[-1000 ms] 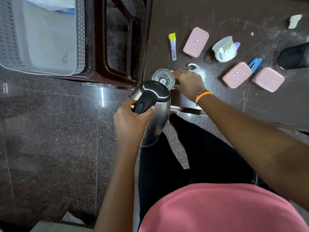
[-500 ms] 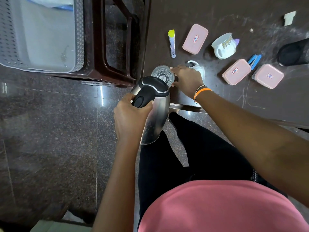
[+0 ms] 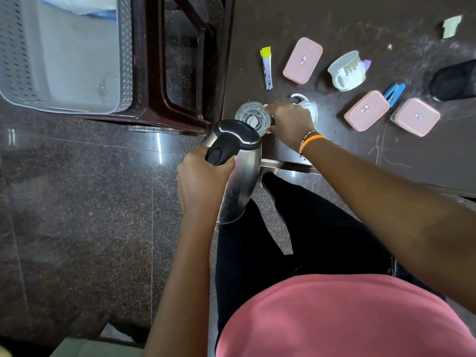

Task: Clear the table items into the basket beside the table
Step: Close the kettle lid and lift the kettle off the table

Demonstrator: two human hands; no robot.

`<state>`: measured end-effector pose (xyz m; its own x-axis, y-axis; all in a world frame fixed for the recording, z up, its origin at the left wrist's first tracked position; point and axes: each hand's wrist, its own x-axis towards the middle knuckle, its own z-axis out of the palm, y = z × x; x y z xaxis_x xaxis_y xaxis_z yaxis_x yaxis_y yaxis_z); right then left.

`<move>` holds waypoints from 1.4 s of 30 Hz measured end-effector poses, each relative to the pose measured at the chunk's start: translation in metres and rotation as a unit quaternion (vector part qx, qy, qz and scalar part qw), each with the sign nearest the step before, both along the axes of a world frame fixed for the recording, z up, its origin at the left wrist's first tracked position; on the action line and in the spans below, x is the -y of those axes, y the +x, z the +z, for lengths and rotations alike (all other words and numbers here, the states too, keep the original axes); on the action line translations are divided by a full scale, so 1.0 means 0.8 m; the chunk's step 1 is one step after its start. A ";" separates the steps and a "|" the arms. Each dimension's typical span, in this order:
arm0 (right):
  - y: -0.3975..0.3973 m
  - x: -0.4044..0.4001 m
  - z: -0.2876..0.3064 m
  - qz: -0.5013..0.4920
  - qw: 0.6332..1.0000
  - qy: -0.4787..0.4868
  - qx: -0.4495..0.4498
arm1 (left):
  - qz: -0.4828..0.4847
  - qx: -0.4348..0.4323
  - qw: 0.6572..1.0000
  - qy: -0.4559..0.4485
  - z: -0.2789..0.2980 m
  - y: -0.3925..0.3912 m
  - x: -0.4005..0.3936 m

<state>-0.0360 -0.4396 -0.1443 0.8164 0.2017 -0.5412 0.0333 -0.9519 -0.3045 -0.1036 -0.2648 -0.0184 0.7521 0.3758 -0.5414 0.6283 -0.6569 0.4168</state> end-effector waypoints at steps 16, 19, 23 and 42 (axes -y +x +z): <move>-0.002 0.000 -0.002 -0.006 1.000 0.007 0.012 | -0.007 -0.014 1.000 -0.003 0.003 0.007 -0.002; -0.003 -0.001 -0.002 -0.004 1.000 -0.002 0.012 | -0.012 -0.015 1.000 -0.009 0.004 0.007 -0.002; -0.003 -0.004 0.000 0.004 1.000 -0.016 0.011 | -0.024 -0.019 1.000 -0.009 0.007 0.010 -0.004; -0.007 -0.008 -0.001 -0.003 0.999 -0.029 0.014 | -0.052 -0.031 0.998 -0.020 0.009 0.015 -0.005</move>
